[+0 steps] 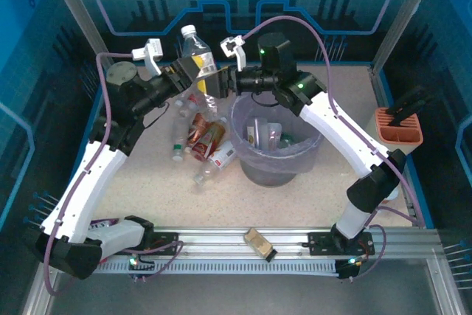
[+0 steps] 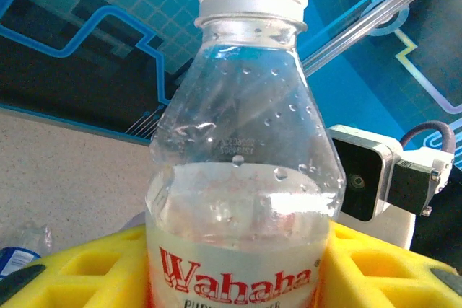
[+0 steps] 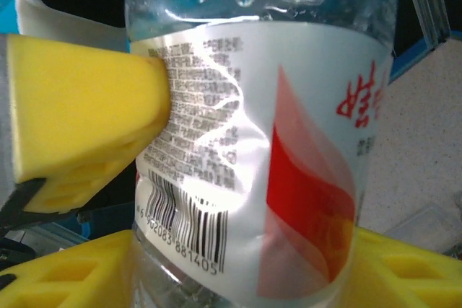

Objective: Put the plastic bottles in the bin

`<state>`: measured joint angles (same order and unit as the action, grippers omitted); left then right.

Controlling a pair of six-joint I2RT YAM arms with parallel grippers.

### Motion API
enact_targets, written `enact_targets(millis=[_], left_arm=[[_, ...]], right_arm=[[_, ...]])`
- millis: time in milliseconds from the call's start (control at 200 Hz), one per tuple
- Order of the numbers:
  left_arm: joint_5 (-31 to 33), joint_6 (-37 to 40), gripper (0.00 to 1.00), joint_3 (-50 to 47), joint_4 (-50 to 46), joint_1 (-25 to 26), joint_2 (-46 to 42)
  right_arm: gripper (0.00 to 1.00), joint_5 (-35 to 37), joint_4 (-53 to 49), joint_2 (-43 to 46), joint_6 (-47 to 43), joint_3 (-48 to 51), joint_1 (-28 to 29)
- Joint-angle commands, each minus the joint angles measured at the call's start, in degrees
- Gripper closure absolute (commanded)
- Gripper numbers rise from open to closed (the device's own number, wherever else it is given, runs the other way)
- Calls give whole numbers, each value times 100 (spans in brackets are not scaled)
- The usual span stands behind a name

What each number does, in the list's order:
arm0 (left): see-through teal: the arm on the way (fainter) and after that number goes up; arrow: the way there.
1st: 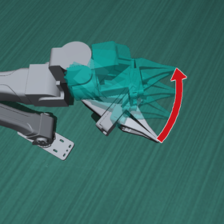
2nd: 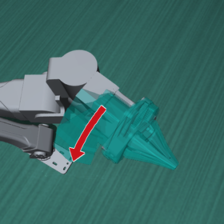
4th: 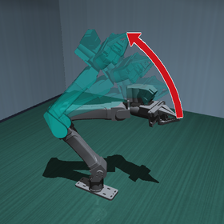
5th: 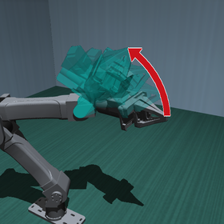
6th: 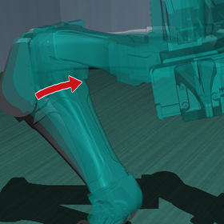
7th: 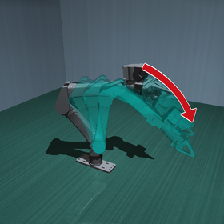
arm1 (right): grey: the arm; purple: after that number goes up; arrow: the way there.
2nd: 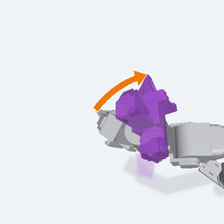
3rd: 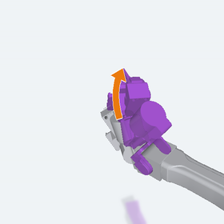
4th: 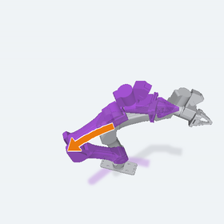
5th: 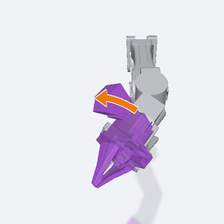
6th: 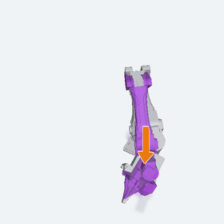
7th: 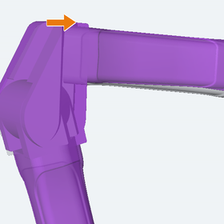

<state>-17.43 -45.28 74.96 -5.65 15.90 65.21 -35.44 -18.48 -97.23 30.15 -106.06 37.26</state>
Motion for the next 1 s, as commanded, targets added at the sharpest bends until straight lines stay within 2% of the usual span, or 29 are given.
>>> enact_targets(millis=[0, 85, 180, 285, 480, 640, 821, 996], left_arm=[[-262, -45, 46, 52, 315, 53, -113], [-255, -40, 34, 49, 319, 53, -94], [-189, 20, 12, 57, 259, 53, -135], [78, 313, 2, 105, -155, 23, -308], [357, 664, 1, 93, -1171, -358, -557], [609, 908, 4, -147, -1727, -740, -485], [1518, 1682, 7, -219, -2381, -799, 62], [1886, 2128, 9, -365, -2375, -821, 788]], right_arm=[[44, -216, 267, 36, 163, 35, -51], [46, -210, 239, 65, 115, 0, -82], [47, -170, 194, 119, 35, -85, -173], [47, -53, -93, 279, -188, -207, -351], [47, 506, -1320, 877, -1018, -213, -770], [48, 1384, -2719, 1354, -1757, -200, -965], [49, 2418, -4018, 1596, -2203, -134, -962], [50, 2987, -4591, 1769, -2122, 255, -817]])
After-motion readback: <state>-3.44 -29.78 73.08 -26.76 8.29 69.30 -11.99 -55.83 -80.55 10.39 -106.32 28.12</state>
